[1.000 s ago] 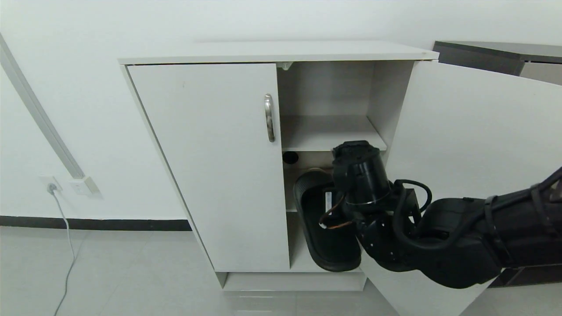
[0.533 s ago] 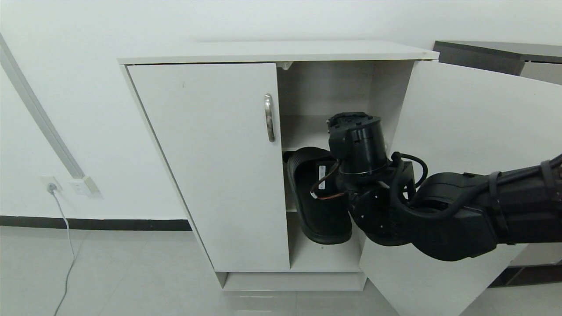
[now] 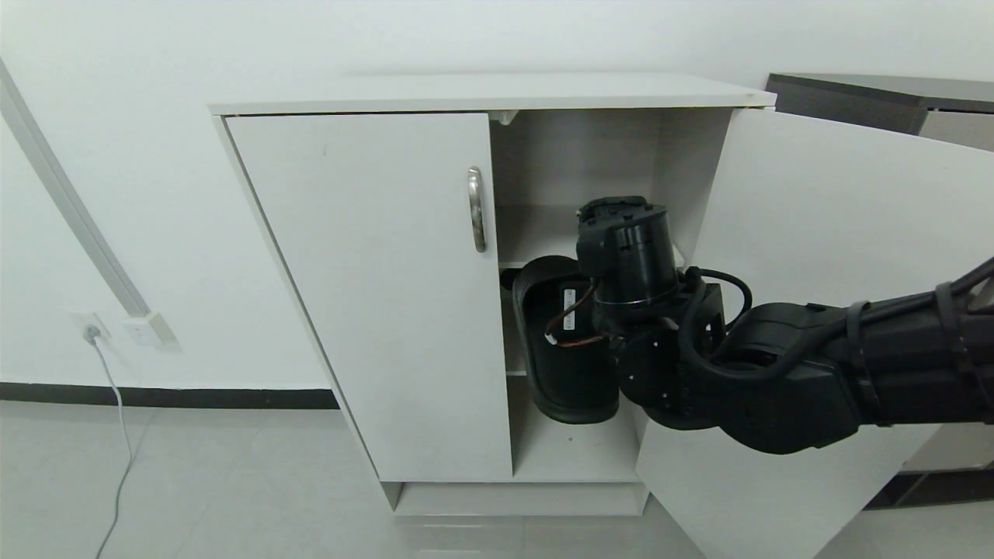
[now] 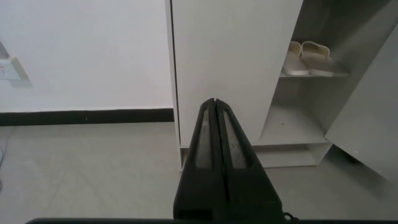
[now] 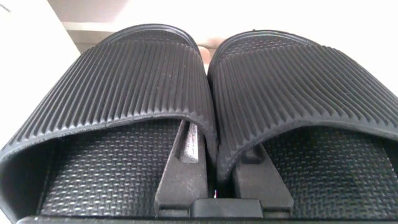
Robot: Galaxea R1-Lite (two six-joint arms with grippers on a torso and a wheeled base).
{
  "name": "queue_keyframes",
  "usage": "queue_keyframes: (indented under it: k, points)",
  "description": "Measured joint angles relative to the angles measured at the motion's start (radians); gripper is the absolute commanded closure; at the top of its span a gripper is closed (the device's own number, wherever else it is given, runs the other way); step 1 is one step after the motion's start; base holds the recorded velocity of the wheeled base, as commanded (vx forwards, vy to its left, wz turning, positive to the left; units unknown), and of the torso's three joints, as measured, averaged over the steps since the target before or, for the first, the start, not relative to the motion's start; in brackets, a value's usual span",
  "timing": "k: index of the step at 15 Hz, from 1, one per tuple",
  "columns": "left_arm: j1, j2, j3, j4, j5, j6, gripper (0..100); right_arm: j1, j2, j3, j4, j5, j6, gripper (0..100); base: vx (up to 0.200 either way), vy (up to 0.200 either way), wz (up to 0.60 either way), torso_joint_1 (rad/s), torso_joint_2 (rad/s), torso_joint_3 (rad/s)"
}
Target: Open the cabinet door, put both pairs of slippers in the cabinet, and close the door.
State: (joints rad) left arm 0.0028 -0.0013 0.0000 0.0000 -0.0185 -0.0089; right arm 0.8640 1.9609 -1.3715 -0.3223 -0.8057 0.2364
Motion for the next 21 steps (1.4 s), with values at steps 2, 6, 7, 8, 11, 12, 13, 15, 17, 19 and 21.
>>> queue_keyframes:
  k: [2, 6, 7, 8, 11, 12, 13, 15, 17, 19, 21]
  points:
    - [0.0, 0.0, 0.0, 0.0, 0.0, 0.0, 100, -0.001, -0.001, 0.008, -0.011, -0.001, 0.001, 100, 0.2, 0.0, 0.0, 0.0, 0.0, 0.002]
    - [0.0, 0.0, 0.0, 0.0, -0.001, 0.0, 100, -0.001, -0.008, 0.037, -0.039, -0.004, -0.003, 100, 0.2, 0.0, 0.0, 0.002, 0.0, 0.002]
    - [-0.001, 0.0, 0.0, 0.001, -0.001, 0.0, 100, -0.002, -0.008, 0.04, -0.039, -0.004, -0.002, 100, 0.2, 0.0, 0.0, 0.002, 0.0, 0.007]
    - [0.0, 0.0, 0.0, 0.0, -0.001, 0.001, 100, -0.003, -0.01, 0.043, -0.041, -0.004, -0.001, 100, 0.0, 0.0, 0.0, 0.0, 0.0, 0.0]
    - [0.0, 0.0, 0.0, 0.0, -0.001, -0.002, 100, -0.007, -0.01, 0.047, -0.056, -0.004, -0.012, 100, 0.0, 0.0, 0.0, 0.0, 0.0, 0.0]
    - [0.0, 0.0, 0.0, 0.0, -0.001, -0.001, 100, -0.011, -0.01, 0.046, -0.059, 0.0, -0.031, 100, 0.0, 0.0, 0.0, 0.0, 0.0, 0.0]
    - [0.0, 0.0, 0.0, 0.0, -0.001, -0.001, 100, -0.016, -0.007, 0.044, -0.058, 0.004, -0.039, 100, 0.0, 0.0, 0.0, 0.0, 0.0, 0.0]
    - [0.001, 0.0, 0.0, 0.0, -0.001, -0.002, 100, -0.016, 0.004, 0.027, -0.059, 0.007, -0.042, 100, 0.0, 0.0, 0.0, 0.0, 0.0, 0.0]
    - [0.0, 0.0, 0.0, 0.0, -0.001, -0.003, 100, -0.03, 0.026, 0.001, -0.057, 0.011, -0.042, 100, 0.0, 0.0, 0.0, 0.0, 0.0, 0.0]
    - [0.0, 0.0, 0.0, 0.0, 0.0, -0.003, 100, -0.051, 0.048, -0.034, -0.052, 0.026, -0.042, 100, 0.0, 0.0, 0.0, 0.0, 0.0, 0.0]
    - [0.0, 0.0, 0.0, 0.0, 0.0, -0.003, 100, -0.072, 0.071, -0.069, -0.046, 0.05, -0.056, 100, 0.0, 0.0, 0.0, 0.0, 0.0, 0.0]
